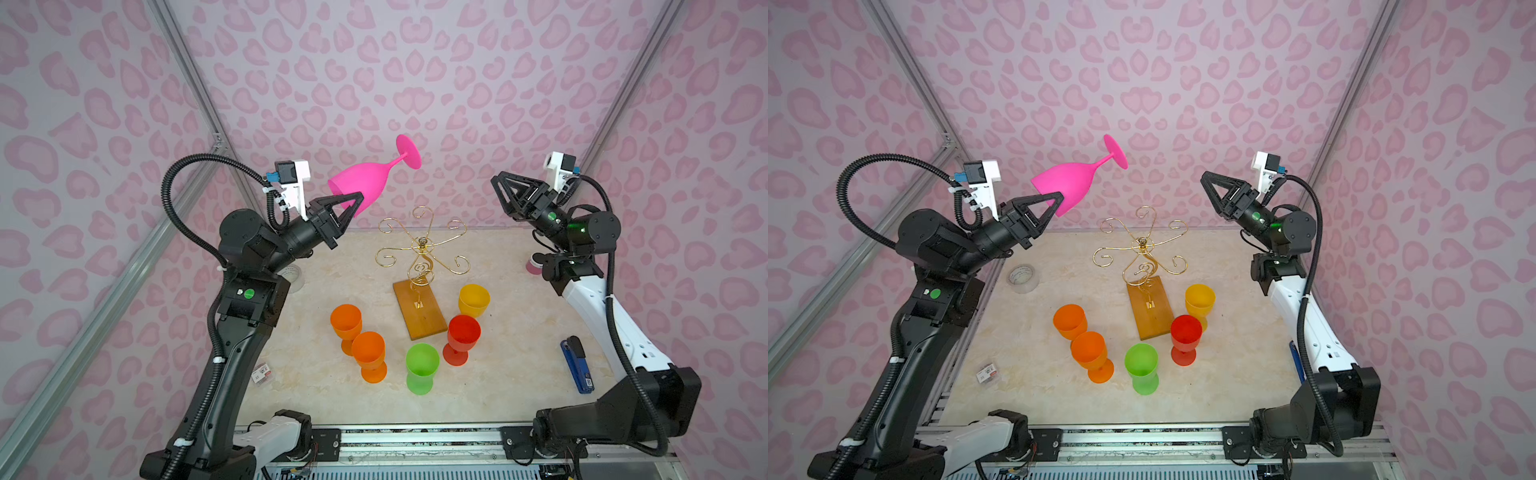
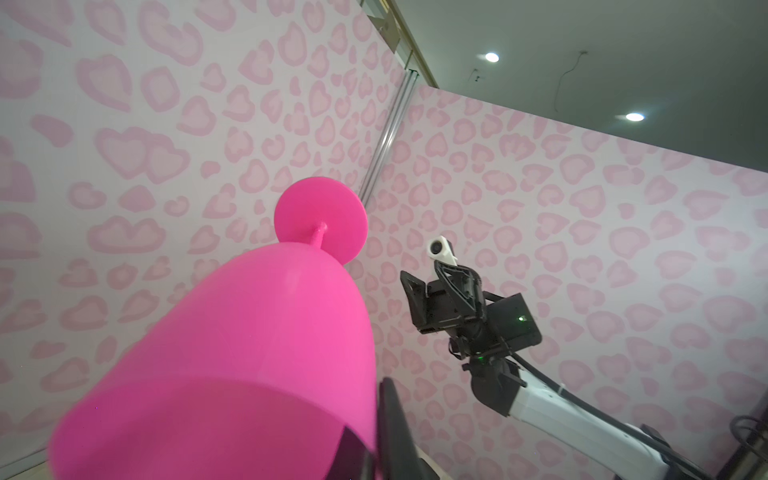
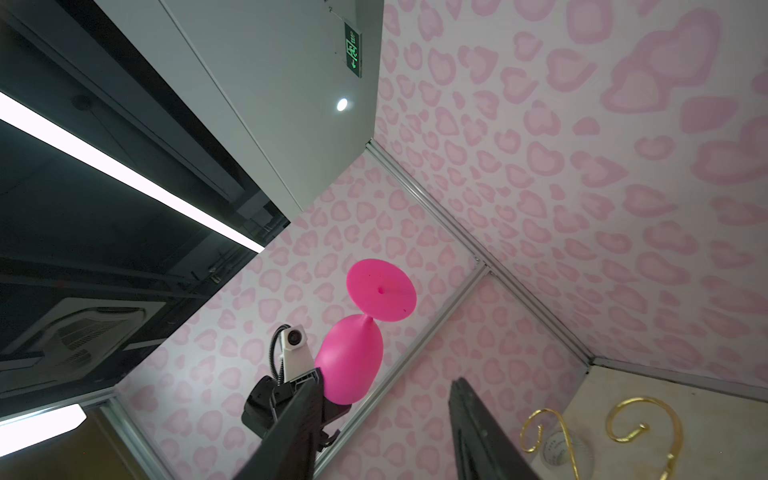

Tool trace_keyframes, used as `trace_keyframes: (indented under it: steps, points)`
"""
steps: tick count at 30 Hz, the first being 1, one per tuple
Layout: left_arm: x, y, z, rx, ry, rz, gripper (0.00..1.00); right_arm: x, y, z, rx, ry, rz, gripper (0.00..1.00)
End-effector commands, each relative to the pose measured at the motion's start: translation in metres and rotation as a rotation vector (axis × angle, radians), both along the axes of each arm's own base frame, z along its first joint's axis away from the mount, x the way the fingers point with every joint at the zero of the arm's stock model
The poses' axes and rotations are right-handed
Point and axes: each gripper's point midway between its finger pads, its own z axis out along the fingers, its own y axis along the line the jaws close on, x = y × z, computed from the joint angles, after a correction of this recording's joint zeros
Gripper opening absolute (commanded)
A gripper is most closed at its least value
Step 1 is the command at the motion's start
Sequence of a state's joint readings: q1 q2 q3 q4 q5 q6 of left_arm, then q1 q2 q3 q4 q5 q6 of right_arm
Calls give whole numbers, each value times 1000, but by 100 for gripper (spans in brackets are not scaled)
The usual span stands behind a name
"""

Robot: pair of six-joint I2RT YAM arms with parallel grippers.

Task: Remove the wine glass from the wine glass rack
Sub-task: 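Carry the pink glass with the left gripper down toward the table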

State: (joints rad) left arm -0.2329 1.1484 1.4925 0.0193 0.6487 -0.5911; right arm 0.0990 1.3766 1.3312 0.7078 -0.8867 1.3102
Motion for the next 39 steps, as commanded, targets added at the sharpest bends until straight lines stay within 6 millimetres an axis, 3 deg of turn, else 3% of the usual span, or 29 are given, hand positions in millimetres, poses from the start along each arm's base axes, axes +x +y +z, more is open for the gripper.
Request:
trace_keyframes:
  steps: [1,10,18,27,39]
  points:
    - [23,33,-31,109,127,266,2,20,-8,-58,-281,88,-192,52]
    - [37,57,-76,225,329,418,2,17,-30,-111,-505,189,-351,52]
    - [57,81,-144,411,539,556,2,19,-48,-149,-606,268,-424,52]
    - [67,70,-233,557,773,464,2,24,-55,-161,-609,298,-430,52]
    - [60,48,-314,731,940,366,2,26,-56,-177,-609,329,-417,52]
